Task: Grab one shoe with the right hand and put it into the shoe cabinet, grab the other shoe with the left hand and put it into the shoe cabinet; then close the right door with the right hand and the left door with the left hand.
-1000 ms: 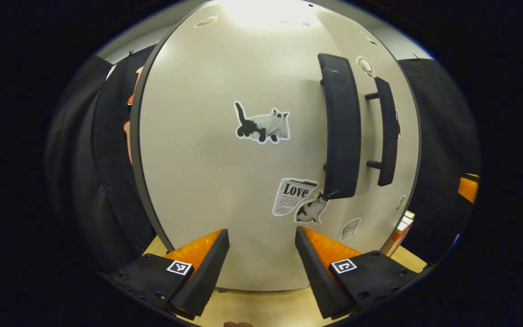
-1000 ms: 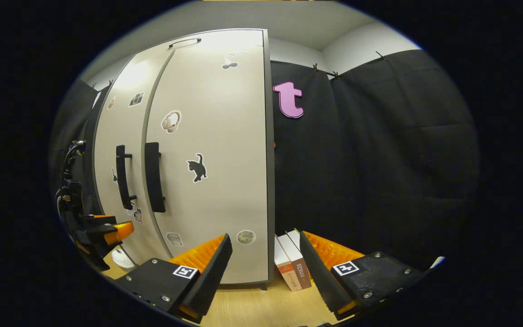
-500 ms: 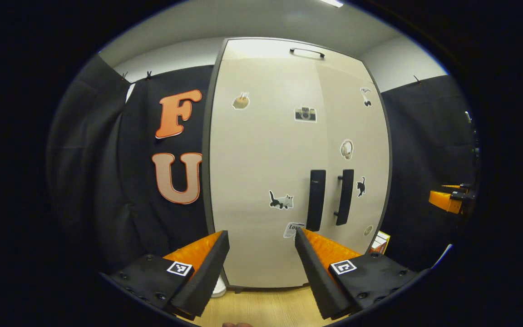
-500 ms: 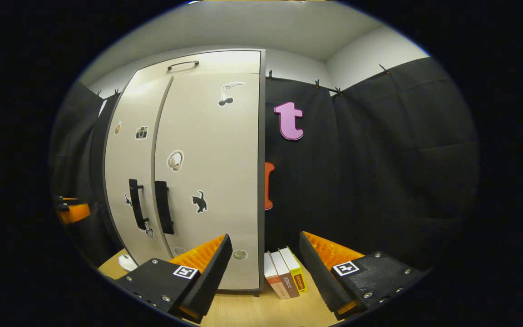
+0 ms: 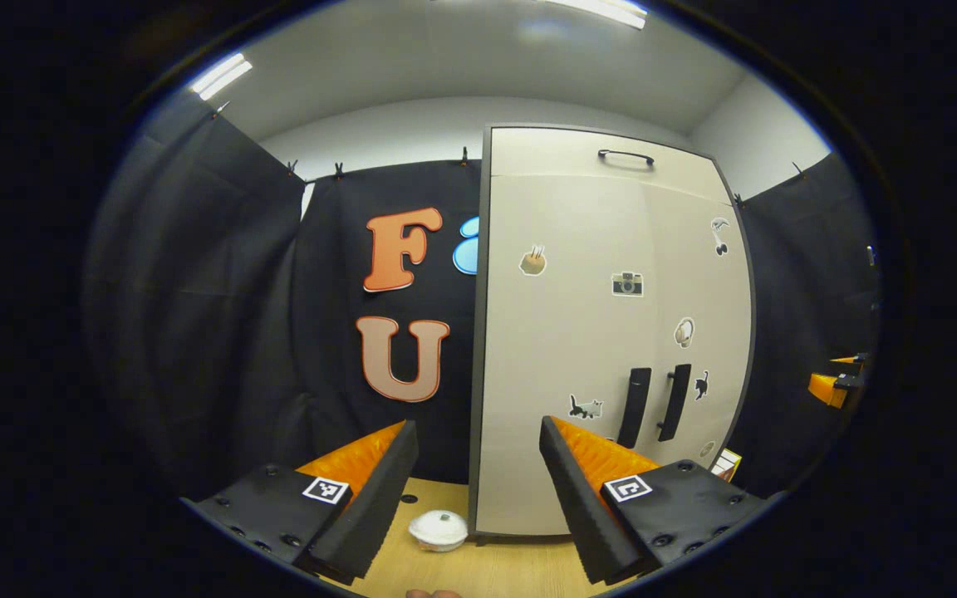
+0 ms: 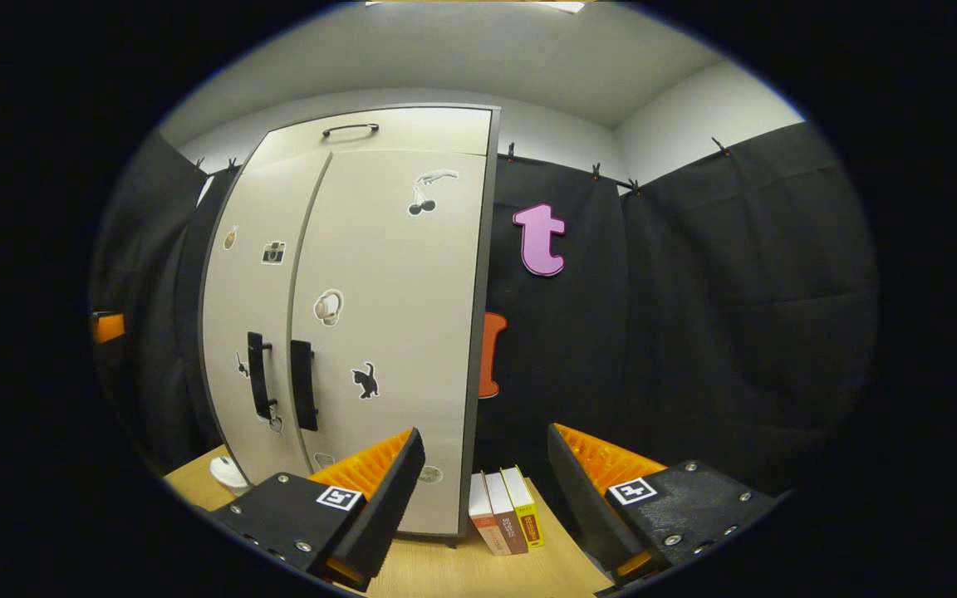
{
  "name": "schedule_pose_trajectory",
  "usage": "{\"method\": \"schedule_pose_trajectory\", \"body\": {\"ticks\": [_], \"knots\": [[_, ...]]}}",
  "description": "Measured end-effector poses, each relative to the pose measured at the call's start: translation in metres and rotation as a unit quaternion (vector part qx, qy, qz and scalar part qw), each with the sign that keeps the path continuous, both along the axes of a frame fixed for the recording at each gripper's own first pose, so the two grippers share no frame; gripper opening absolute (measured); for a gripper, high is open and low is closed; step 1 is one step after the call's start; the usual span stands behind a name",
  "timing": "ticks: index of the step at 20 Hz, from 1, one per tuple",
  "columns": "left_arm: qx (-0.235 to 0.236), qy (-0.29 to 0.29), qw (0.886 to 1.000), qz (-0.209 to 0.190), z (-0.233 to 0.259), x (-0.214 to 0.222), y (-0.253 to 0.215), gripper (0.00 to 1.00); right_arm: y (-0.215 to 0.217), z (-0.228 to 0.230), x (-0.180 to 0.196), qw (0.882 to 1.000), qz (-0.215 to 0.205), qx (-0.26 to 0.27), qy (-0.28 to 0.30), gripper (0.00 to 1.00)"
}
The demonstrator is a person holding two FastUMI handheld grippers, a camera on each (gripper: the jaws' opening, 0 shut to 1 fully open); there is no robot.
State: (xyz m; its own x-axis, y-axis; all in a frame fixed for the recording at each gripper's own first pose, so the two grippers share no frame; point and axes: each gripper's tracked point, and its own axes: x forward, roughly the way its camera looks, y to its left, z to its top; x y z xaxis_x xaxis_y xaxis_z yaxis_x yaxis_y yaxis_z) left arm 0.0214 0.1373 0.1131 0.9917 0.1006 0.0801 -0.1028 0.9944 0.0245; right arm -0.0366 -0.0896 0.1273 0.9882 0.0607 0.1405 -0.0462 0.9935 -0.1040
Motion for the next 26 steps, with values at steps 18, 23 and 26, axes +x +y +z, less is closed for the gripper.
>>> {"method": "schedule_pose_trajectory", "body": {"ticks": [18,23,26], "knots": [[0.008,-0.009,1.0,-0.025,0.005,-0.01,0.026,0.94,0.042,0.006,-0.037,1.0,0.002,0.016,-0.023,0.92],[0.012,-0.005,1.0,-0.02,-0.001,-0.012,0.069,0.96,0.064,0.005,-0.054,0.999,-0.018,0.02,-0.031,0.92],[0.012,-0.008,1.0,-0.014,-0.002,-0.016,0.087,0.96,0.079,0.007,-0.059,0.999,-0.019,0.024,-0.032,0.92]]}}
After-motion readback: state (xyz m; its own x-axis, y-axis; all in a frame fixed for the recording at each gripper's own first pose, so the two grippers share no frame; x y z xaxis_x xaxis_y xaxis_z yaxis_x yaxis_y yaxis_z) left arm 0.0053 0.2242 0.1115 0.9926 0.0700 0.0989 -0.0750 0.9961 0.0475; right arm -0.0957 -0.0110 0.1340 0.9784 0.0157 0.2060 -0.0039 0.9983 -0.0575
